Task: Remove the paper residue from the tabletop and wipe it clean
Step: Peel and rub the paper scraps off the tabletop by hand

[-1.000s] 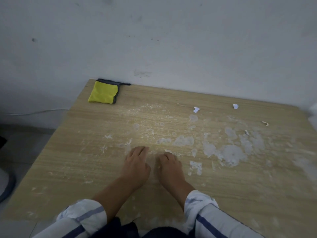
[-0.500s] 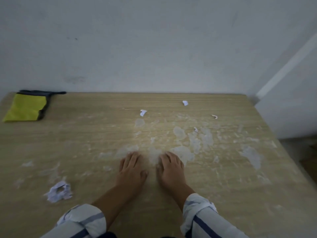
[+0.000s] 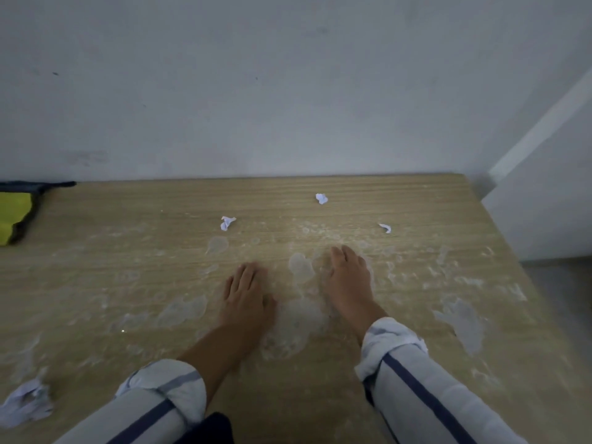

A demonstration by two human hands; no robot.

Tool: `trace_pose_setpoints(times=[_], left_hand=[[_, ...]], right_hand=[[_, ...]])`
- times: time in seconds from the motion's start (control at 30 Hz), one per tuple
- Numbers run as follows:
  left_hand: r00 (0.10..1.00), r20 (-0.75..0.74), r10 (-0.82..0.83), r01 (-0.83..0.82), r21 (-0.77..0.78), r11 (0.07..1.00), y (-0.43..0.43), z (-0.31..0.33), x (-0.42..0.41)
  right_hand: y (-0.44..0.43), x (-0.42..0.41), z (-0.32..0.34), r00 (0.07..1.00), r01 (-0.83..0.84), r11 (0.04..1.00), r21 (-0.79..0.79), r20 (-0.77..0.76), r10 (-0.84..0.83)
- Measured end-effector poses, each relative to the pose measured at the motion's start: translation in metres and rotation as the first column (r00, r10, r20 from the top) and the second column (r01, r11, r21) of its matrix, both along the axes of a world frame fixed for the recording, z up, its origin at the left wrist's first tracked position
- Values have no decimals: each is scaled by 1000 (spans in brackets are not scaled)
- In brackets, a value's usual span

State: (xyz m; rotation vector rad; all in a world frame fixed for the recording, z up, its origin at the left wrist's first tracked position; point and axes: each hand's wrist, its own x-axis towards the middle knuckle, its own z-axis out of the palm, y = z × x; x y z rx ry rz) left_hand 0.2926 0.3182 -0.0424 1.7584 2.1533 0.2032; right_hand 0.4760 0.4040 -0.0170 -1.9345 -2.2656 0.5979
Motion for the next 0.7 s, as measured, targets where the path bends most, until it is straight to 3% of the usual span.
trace_pose_setpoints(times=[0.23, 0.33, 0.5, 0.7], left_hand=[[975, 37, 219, -222, 107, 969, 76, 22, -31], [956, 7, 293, -293, 52, 955, 102, 25, -52], [978, -122, 172, -164, 76, 984, 121, 15, -71], [985, 7, 172, -169, 219, 961, 129, -2, -81]], right_hand=[[12, 3, -31, 994, -80, 983, 163, -55, 90], [14, 5, -35, 994, -38, 979, 202, -91, 57], [17, 7, -32, 994, -28, 974, 226, -97, 51], [48, 33, -7, 905, 314, 934, 170, -352, -240]])
